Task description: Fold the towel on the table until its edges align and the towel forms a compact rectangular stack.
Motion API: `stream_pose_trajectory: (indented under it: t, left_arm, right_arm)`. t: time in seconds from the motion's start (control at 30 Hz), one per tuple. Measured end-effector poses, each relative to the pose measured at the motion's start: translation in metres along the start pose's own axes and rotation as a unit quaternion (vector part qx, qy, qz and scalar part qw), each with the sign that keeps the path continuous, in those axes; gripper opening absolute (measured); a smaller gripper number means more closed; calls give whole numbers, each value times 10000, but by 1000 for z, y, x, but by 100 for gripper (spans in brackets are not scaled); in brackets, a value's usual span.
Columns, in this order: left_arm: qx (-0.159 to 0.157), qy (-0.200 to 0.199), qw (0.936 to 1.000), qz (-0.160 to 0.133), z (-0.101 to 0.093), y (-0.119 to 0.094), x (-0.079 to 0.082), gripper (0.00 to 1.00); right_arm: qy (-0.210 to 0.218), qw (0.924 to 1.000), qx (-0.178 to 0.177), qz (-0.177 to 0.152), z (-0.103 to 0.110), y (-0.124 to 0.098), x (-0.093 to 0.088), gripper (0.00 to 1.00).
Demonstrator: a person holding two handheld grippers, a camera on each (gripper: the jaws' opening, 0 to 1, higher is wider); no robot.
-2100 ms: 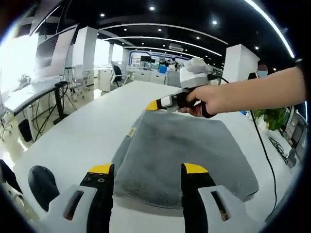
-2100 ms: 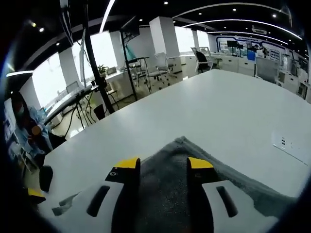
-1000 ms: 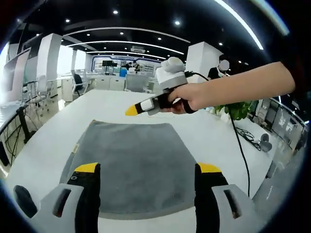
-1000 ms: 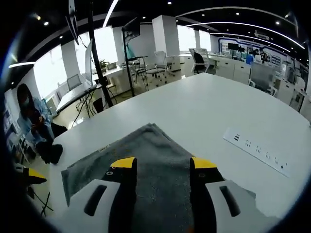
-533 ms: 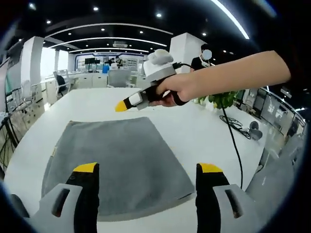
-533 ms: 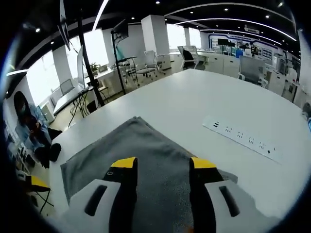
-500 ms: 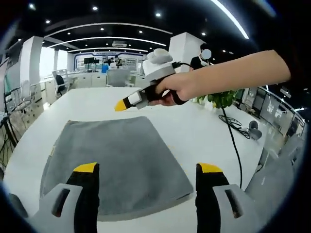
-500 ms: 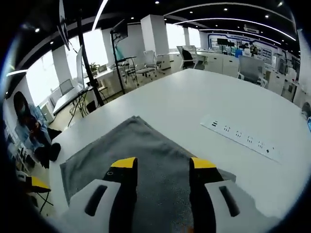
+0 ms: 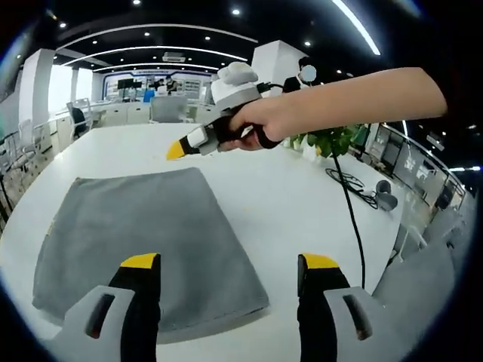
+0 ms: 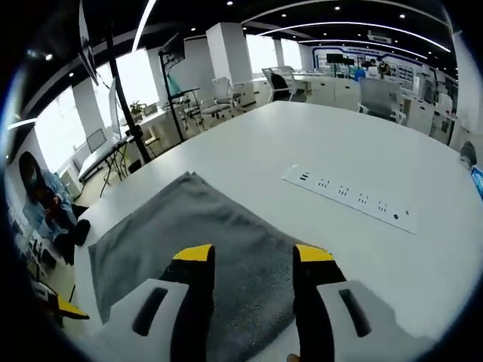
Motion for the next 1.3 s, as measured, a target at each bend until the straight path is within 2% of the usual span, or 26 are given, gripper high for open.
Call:
stream_pose_trajectory:
  t: [0.1, 0.27, 0.37, 0.43, 0.63, 0.73, 0.97, 1.2, 1.3]
  left_arm:
    - [32, 164, 9997, 161, -3, 5, -4, 75]
    - [25, 204, 9994, 293, -7, 11, -10, 74]
    - [49, 143, 9996, 254, -8, 12, -10, 71]
    - [24, 128, 9995, 289, -8, 14, -13, 67]
    - [-56, 104, 9990, 425, -13, 21, -26, 64]
    - [-70, 92, 9986, 514, -14, 24, -32, 59]
    - [-202, 212, 9967, 752, -24, 29, -40, 43]
    - [-333, 289, 9950, 895, -33, 33, -46, 28]
    - [-416, 347, 9934, 1006, -42, 38, -49, 27]
  right_arm:
    - [28, 10000, -76, 52, -9, -2, -8, 39]
    - [103, 9998, -105, 145, -19, 0, -17, 38]
    - [201, 9996, -108, 148, -24, -1, -23, 37]
    - [281, 9994, -121, 178, -28, 1, -29, 37]
    - [284, 9991, -138, 289, -37, 9, -40, 36]
    - [83, 9992, -303, 249, -42, 9, -38, 29]
    - [193, 9993, -219, 252, -48, 29, -37, 30]
    - [241, 9991, -219, 288, -49, 28, -42, 29]
    - [270, 9989, -235, 294, -52, 26, -45, 27]
Point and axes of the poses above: the point that each gripper's makers call its tool centre point, and the gripper's own axes: y roughly forward along the fingers, z roughly to its left, x roughly out of its top, the point moved 5 cm from there along -y, roughly backward along the fingers, and after that the axes turned 3 degrees about z, right-handed, at the moved point
